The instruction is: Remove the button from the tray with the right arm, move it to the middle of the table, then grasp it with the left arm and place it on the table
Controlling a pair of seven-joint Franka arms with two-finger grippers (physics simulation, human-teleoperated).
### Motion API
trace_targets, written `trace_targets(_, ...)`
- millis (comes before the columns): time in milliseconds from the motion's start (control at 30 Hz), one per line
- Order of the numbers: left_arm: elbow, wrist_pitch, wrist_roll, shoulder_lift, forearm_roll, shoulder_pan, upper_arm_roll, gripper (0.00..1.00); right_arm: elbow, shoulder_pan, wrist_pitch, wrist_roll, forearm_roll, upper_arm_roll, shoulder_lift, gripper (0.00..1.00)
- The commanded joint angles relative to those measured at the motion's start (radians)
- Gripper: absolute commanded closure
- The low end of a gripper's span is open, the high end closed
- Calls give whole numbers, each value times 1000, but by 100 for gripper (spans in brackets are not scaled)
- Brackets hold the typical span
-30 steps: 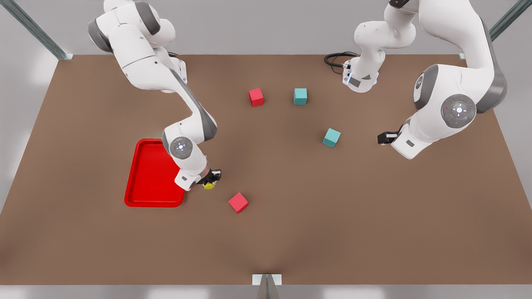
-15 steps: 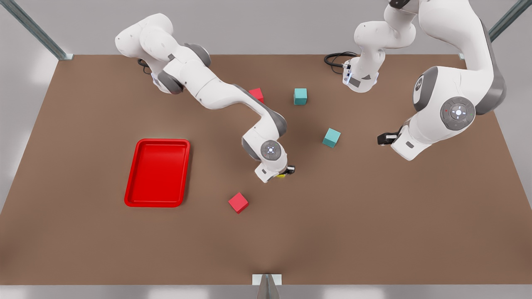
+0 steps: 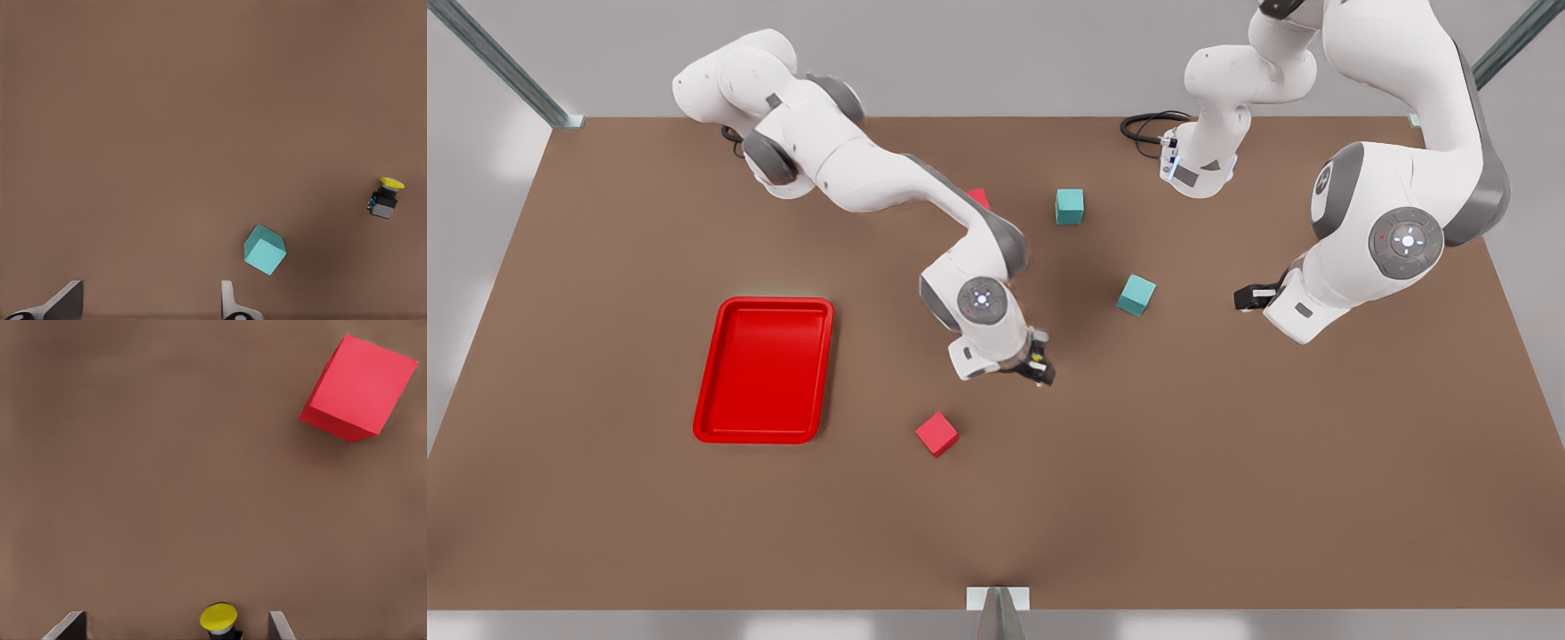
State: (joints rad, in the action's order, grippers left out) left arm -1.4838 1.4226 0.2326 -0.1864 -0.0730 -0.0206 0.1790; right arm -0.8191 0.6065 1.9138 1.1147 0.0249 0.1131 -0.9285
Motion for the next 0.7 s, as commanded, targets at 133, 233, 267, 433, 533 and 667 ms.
trace_targets(133, 0, -1, 2, 2, -1, -1, 0, 0, -638, -451, -222, -1009, -131, 3, 644, 0)
trace_targets(233, 0, -2, 2, 1, -2, -4, 36, 0, -677, -551, -234, -1144, -141, 5, 709, 0)
trace_targets(267, 0, -4, 5, 2, 1, -4, 69, 0, -678, -550, -234, -1145, -141, 7, 709, 0)
trace_targets(433, 10, -30, 387, -116, 2, -5, 447, 0, -673, -593, -259, -1150, -123, 2, 709, 0)
trace_targets(533, -93, 196, 395, -186, -2, -84, 451, 0, -655, -616, -298, -1150, -106, 0, 708, 0)
trace_targets(667, -349, 637, 513, -188, -111, -84, 436, 0, -654, -633, -306, -1153, -105, 0, 708, 0)
